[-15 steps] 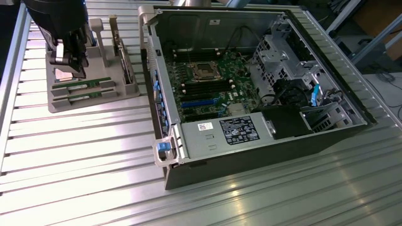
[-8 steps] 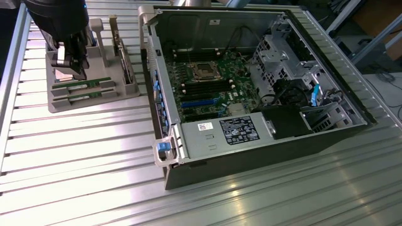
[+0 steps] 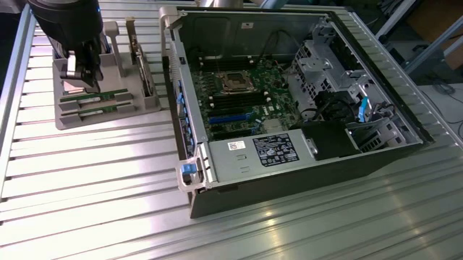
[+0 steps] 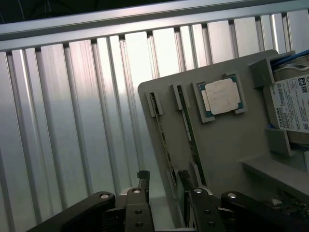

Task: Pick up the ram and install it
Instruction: 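Pick up the ram and move it above insertion slot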

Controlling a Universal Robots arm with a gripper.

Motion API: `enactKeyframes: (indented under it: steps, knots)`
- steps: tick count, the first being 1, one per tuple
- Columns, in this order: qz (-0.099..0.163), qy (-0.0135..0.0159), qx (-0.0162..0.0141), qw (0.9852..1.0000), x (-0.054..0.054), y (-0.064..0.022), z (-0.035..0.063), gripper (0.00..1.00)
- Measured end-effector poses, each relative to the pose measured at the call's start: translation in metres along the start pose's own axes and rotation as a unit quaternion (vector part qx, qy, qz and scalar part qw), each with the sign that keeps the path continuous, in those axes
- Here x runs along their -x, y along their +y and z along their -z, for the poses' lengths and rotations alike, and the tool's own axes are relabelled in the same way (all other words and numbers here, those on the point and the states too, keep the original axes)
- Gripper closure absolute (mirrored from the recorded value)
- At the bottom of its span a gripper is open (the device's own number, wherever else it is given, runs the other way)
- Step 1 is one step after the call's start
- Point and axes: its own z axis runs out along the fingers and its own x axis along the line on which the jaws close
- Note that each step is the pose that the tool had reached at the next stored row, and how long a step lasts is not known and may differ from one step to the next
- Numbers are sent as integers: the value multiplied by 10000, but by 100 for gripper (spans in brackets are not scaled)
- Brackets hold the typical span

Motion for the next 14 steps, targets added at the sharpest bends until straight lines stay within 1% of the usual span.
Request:
enactKeyframes:
  steps: [14]
  knots:
    - [0,0,0,10000,-2,-4,-81,64]
